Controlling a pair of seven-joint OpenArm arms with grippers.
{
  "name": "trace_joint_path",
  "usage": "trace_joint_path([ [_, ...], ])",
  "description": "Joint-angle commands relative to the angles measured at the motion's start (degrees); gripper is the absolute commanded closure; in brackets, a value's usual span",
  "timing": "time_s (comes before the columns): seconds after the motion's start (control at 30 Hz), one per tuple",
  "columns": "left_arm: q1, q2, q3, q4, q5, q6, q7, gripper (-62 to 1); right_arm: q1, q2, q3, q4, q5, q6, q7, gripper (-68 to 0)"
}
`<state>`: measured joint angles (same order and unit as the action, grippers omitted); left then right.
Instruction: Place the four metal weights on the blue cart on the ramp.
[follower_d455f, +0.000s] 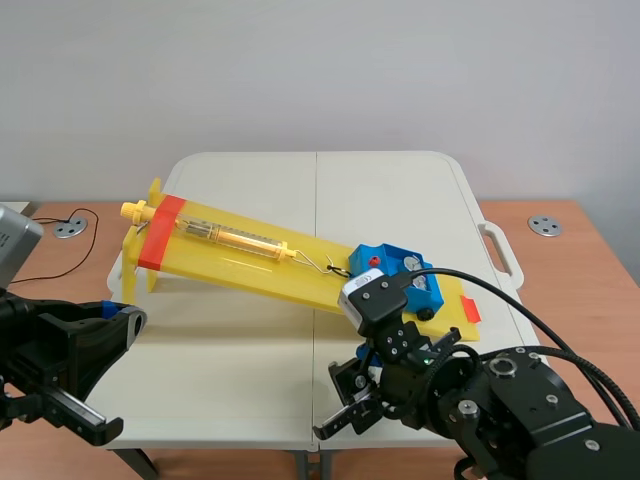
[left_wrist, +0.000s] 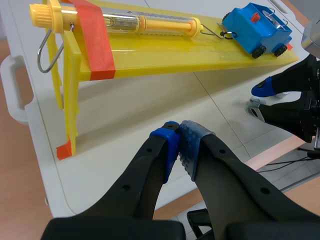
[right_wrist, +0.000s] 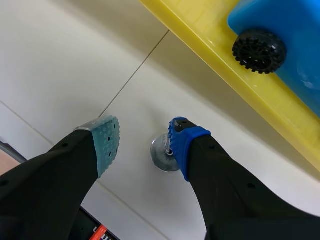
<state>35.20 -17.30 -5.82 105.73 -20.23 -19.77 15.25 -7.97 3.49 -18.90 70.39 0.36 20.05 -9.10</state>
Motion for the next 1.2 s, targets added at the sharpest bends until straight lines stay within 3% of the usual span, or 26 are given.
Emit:
trace_joint_path([
  [0.0,-0.9,0.3,-0.9,3.9,-4.0,-2.1,-5.1,-2.6,4.2,-0.3,-0.4,3.5,1.3,-3.0,6.2,-24.6],
  [0.33,-0.9,0.3,-0.9,3.9,-4.0,-2.1,-5.1,-2.6,4.2,-0.3,-0.7,0.6,1.3,-2.9,8.0,-24.1],
  [0.57,-0.9,0.3,-0.9,3.9,-4.0,-2.1,-5.1,-2.6,4.2,-0.1,-0.7,0.5,1.3,-3.4,6.8,-13.7],
  [0.8,-0.9,0.3,-0.9,3.9,-4.0,-2.1,-5.1,-2.6,4.2,0.2,-0.7,-0.1,0.2,-6.2,5.0,-1.5],
  [0.97,-0.9,0.3,-0.9,3.9,-4.0,-2.1,-5.1,-2.6,4.2,0.2,-0.7,0.0,-0.2,-6.1,6.1,-0.7],
  [1.17,-0.9,0.3,-0.9,3.9,-4.0,-2.1,-5.1,-2.6,1.5,3.3,-0.5,6.7,5.3,-5.0,5.2,-0.6],
])
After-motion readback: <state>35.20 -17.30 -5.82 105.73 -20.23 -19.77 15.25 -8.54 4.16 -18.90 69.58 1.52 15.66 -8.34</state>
